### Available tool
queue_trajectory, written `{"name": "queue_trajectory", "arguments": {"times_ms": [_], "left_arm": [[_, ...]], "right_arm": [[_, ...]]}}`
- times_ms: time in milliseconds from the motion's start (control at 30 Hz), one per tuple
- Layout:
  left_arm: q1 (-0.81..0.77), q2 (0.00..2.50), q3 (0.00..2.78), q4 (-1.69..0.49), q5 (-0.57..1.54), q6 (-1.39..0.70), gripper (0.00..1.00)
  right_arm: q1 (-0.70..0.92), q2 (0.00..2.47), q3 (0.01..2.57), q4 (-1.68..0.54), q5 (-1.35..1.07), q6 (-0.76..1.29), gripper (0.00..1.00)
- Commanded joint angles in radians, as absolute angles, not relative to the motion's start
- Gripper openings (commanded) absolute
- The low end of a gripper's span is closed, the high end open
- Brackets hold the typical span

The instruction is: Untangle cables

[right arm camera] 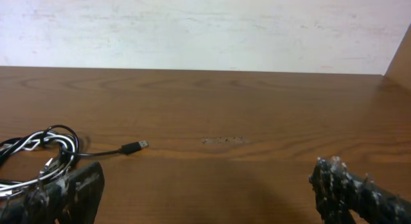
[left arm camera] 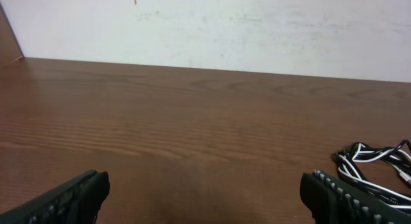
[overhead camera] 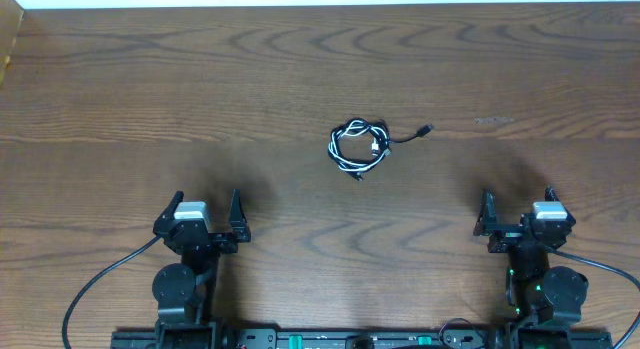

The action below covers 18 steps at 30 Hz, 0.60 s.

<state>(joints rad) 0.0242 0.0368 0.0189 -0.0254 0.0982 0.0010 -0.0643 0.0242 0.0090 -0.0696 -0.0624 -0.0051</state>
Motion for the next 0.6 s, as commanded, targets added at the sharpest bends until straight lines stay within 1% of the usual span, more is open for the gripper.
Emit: {"name": "queue_trajectory", "arguments": {"times_ms": [0,567], "left_arm": [[0.021,0.039,0.004,-0.063,0.104,0.011,0.99],[0.021,0.040,0.004,-0.064,0.088,0.012,0.99]], "right_arm": [[-0.062,0.026,0.006,-0.071,-0.058,-0.012,0.99],[-0.062,0.026,0.006,-0.071,-0.059,-0.012,0.99]]}}
